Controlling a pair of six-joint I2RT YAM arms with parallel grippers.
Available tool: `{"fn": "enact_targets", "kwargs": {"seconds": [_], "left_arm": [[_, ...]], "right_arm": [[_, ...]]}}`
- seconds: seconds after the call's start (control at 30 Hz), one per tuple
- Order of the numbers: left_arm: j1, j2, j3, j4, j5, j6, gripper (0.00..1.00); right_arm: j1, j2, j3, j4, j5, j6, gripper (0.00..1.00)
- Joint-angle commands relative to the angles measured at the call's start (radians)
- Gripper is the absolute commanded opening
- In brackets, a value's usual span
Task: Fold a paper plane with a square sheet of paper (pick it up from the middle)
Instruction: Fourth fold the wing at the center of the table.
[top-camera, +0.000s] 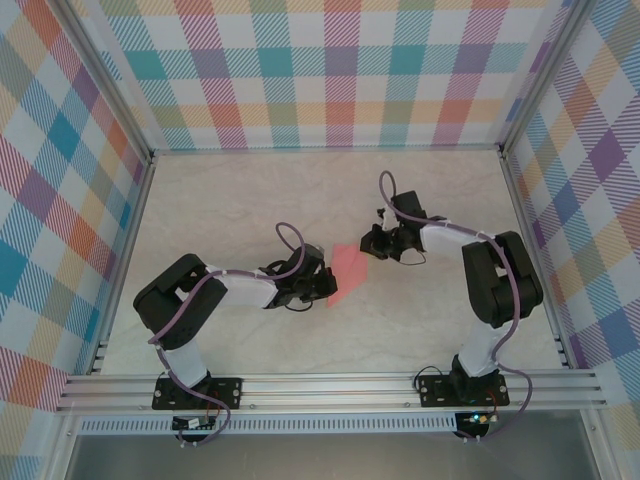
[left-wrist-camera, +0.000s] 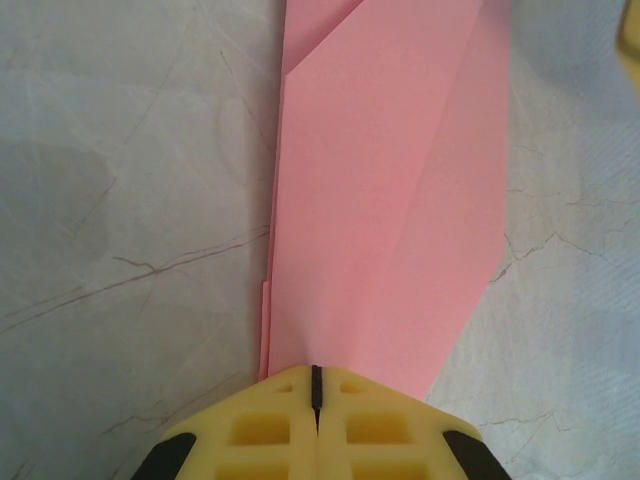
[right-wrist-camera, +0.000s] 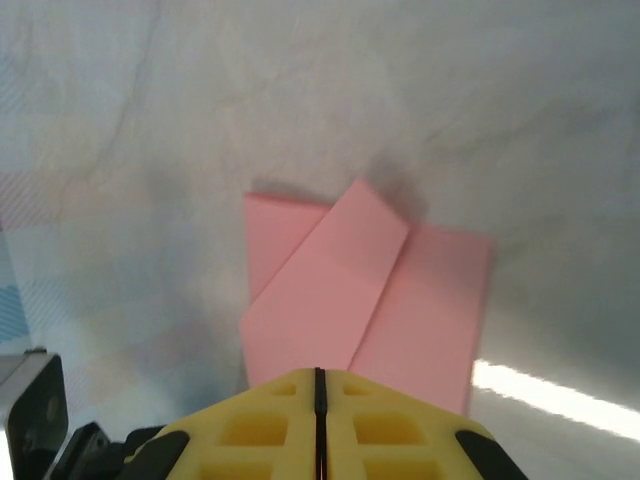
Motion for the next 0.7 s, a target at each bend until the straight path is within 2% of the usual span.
{"fn": "enact_targets", "kwargs": {"seconds": [0.0,0.37,0.5,0.67], "left_arm": [[-0.016,0.011,-0.010,-0.143,0.002,0.006,0.00],[-0.016,0.002,-0.009,-0.135,0.009,0.001,0.00],[-0.016,-0.010,-0.006,-0.134,0.015,0.003,0.00],[-0.014,-0.031,0.003,-0.131,0.031,0.010,0.00]], "right_arm": [[0.047,0.008,-0.019,0.042,-0.096,0.038,0.09],[0.104,0.109,-0.018,0.087,-0.137,0.077,0.08],[0.104,0.143,-0.010,0.060,-0.110,0.078,0.08],[0.104,0.195,0.030,-0.066,-0.024,0.077,0.08]]}}
